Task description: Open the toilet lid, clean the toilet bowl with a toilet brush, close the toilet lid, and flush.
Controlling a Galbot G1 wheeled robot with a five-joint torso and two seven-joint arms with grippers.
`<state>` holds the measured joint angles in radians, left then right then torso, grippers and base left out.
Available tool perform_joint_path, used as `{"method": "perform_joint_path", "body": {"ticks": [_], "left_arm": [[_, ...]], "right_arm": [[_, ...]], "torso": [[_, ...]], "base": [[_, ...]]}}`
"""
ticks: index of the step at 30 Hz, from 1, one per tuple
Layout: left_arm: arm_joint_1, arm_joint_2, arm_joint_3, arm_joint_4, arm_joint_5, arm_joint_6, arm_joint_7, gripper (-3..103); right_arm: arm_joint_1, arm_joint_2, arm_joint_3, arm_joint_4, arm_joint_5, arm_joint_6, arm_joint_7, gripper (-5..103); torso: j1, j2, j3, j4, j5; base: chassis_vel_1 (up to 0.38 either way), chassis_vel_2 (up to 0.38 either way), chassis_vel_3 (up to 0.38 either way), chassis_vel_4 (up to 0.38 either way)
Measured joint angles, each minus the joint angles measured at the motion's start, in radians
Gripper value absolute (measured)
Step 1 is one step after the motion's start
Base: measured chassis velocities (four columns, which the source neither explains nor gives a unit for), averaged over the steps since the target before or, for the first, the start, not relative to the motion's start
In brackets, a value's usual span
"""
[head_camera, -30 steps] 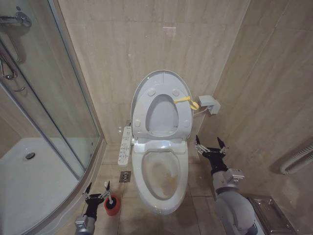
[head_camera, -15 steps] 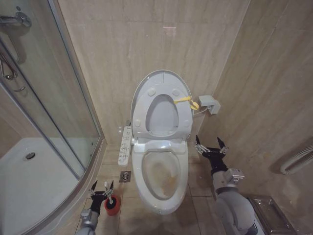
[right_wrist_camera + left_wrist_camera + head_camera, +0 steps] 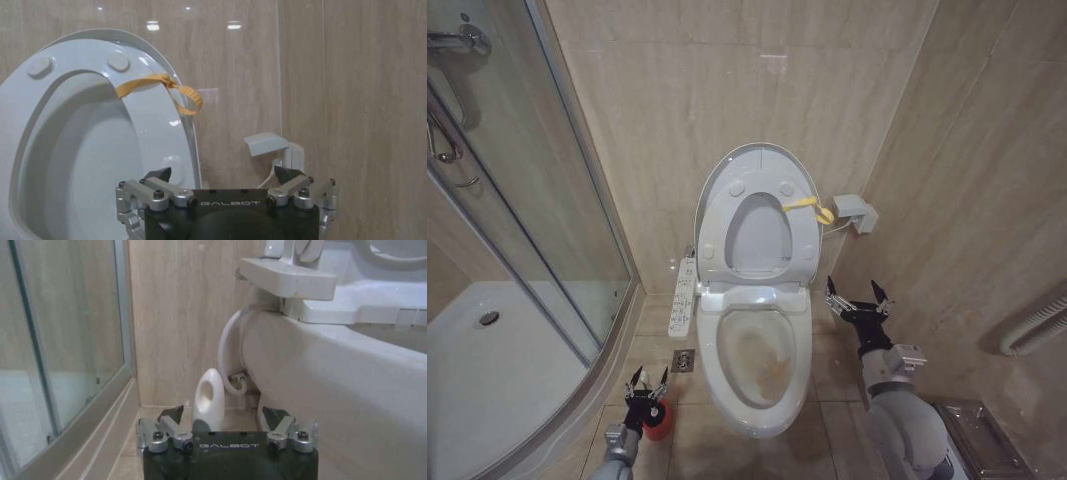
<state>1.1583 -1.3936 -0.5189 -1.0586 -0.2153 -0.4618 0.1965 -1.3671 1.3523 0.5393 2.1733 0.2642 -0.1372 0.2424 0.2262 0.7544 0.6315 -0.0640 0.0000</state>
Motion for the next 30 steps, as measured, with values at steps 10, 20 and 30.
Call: {"method": "perform_joint_path", "body": {"ticks": [10, 20, 30], "left_arm": [[-0.007, 0.005, -0.009, 0.037, 0.009, -0.014, 0.005, 82], [-0.013, 0.001, -0.016, 0.046, 0.022, -0.029, 0.032, 43], [-0.014, 0.012, -0.029, 0.066, 0.025, -0.072, 0.062, 26]], "right_arm": [[0.000, 0.000, 0.000, 0.000, 0.000, 0.000, 0.000, 100], [0.000, 0.000, 0.000, 0.000, 0.000, 0.000, 0.000, 100], [0.000, 0.000, 0.000, 0.000, 0.000, 0.000, 0.000, 100]], "torso": [[0.000, 0.000, 0.000, 0.0000, 0.0000], [0.000, 0.000, 0.000, -0.0001, -0.0001], [0.000, 0.000, 0.000, -0.0001, -0.0001]], "base": [[0.000, 0.000, 0.000, 0.000], [0.000, 0.000, 0.000, 0.000], [0.000, 0.000, 0.000, 0.000]]}}
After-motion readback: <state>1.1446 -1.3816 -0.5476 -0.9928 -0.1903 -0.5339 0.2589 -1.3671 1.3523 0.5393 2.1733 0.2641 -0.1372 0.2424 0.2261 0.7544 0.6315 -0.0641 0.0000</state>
